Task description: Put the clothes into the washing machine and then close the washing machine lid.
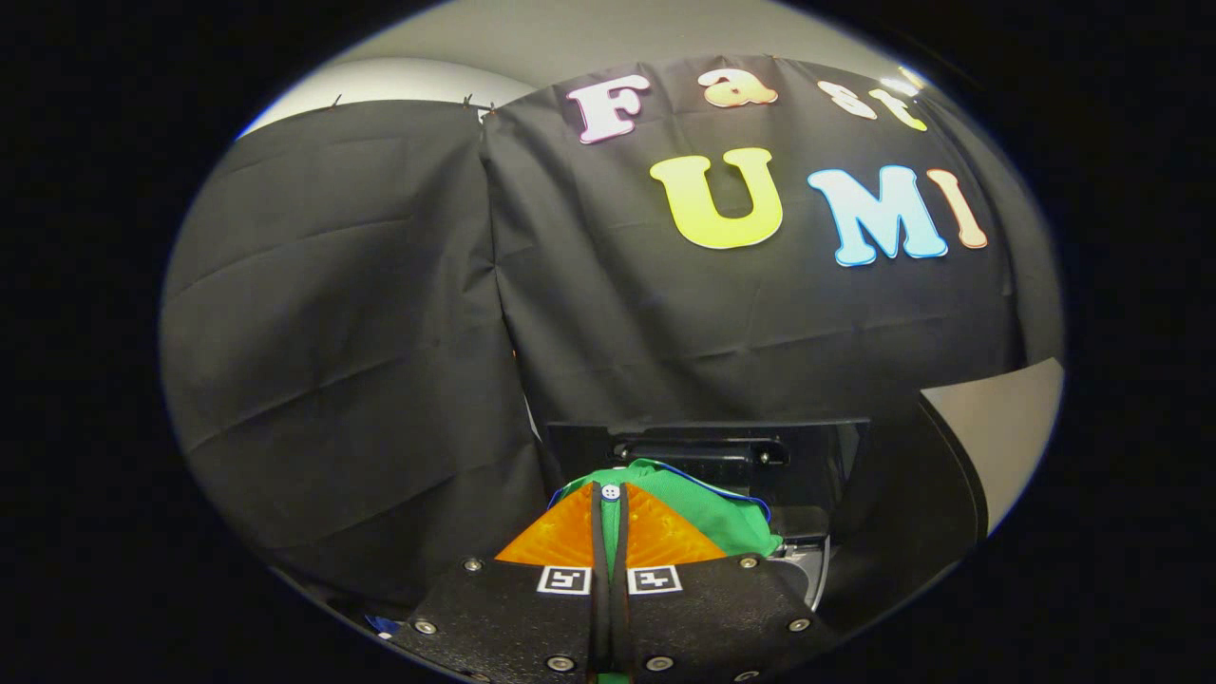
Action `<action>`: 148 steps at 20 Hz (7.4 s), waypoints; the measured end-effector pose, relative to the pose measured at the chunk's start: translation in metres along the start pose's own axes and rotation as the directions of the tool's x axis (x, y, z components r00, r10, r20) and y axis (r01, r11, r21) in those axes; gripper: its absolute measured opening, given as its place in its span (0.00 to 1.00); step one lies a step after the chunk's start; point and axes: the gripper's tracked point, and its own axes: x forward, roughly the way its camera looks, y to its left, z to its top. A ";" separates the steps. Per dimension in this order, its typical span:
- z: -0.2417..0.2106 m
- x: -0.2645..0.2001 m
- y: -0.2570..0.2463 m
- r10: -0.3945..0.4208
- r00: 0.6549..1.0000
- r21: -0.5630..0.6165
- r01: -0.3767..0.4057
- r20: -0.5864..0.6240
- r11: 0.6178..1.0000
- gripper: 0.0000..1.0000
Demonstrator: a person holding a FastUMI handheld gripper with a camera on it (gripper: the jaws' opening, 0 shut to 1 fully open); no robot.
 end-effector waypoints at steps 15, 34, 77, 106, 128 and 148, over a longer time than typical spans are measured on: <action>-0.104 0.037 -0.036 -0.067 0.975 -0.040 0.060 -0.210 0.997 0.00; -0.172 0.035 -0.054 -0.105 0.917 0.058 0.138 -0.386 0.989 0.77; 0.067 0.031 -0.060 -0.254 0.948 -0.001 0.259 0.194 0.966 0.95; 0.041 0.179 -0.098 -0.304 0.952 -0.073 0.305 0.030 0.950 0.96; 0.014 0.147 -0.078 -0.298 0.954 -0.061 0.300 0.036 0.952 0.97; -0.032 0.084 -0.047 -0.283 0.956 -0.078 0.288 0.071 0.954 0.96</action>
